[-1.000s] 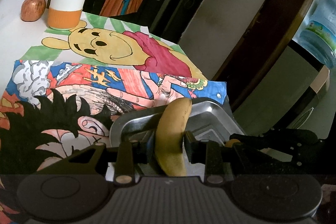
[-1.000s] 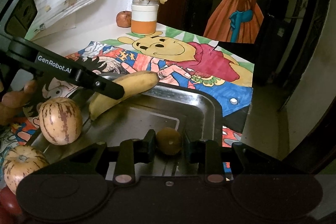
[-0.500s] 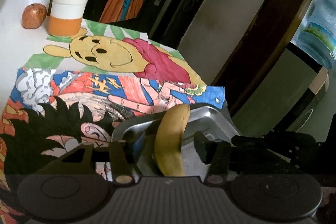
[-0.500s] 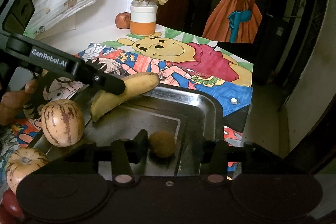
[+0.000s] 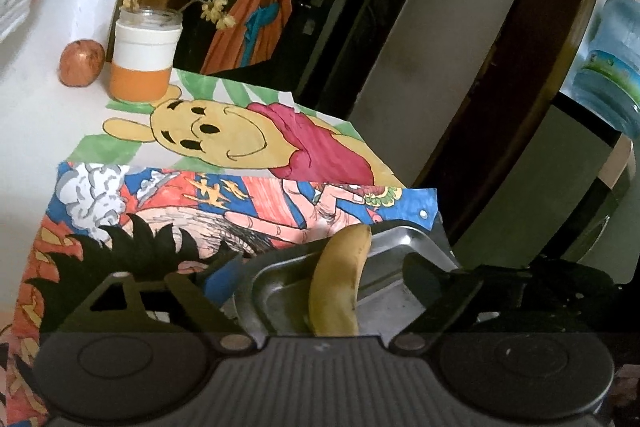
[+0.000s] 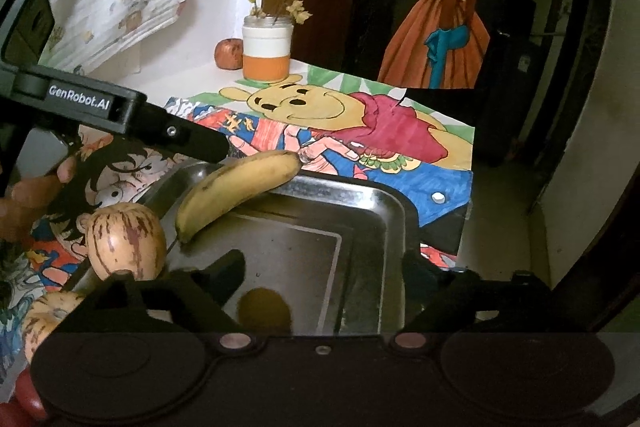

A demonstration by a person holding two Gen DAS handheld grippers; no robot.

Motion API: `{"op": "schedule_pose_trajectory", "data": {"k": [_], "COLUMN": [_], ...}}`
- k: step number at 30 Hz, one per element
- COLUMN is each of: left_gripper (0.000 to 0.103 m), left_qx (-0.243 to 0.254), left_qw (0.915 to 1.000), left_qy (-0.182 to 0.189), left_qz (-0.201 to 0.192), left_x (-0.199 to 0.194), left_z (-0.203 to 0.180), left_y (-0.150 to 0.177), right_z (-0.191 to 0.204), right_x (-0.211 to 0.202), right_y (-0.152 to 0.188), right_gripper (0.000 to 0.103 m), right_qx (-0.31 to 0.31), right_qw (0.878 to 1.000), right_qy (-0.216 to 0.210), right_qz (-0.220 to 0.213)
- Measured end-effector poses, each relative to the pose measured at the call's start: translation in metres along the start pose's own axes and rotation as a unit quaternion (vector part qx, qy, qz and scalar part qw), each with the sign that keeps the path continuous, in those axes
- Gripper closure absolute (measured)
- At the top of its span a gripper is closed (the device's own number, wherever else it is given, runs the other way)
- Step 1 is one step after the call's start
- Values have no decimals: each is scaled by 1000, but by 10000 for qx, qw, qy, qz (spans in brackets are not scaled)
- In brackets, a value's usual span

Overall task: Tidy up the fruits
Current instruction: 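Open both tools to drop the banana and brown fruit onto the tray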

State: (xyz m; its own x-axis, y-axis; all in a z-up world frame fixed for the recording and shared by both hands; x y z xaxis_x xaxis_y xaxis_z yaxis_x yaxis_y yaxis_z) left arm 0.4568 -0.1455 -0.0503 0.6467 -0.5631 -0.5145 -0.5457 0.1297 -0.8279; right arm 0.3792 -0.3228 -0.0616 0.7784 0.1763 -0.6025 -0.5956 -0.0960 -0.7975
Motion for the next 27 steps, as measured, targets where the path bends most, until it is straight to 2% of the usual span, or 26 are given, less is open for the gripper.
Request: {"op": "schedule_pose_trajectory", "data": {"k": [2, 8, 17, 27], "left_gripper": [3, 0, 0, 0], "left_qx": [44, 42, 365, 448], "left_qw": [9999, 9992, 9942, 9893], "left_qy": [-77, -384, -984, -1315], "left_qz": [-69, -99, -240, -443], "left_x": [-2, -9, -43, -78], "left_z": [0, 1, -8, -31], "left_y": [-1, -2, -1, 7], "right_z": [-1, -3, -1, 4], "right_x": [-2, -15, -34, -65], "right_y": [0, -5, -5, -3], "right_gripper": [8, 1, 1, 1], "right_qx": [31, 102, 283, 379], "right_qw": [10000, 9997, 9986, 9970], "right_qy": [34, 80, 128, 118], "right_qz": [-37, -211, -433, -661]}}
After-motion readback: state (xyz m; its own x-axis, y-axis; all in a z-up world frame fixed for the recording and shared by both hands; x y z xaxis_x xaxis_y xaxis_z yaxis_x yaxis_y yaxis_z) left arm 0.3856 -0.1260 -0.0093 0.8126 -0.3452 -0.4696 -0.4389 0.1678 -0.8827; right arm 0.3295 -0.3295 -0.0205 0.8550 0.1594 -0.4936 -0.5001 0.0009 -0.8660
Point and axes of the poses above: each gripper's, at about its wrist camera, not at the fingertips, and x roughly the way its jaws point, z to its left, y to its underside, the point moved 7 cm from there along x, roughly the way its jaws point, and after that the axes turned 11 degrees about x, right-handed, at the moved point
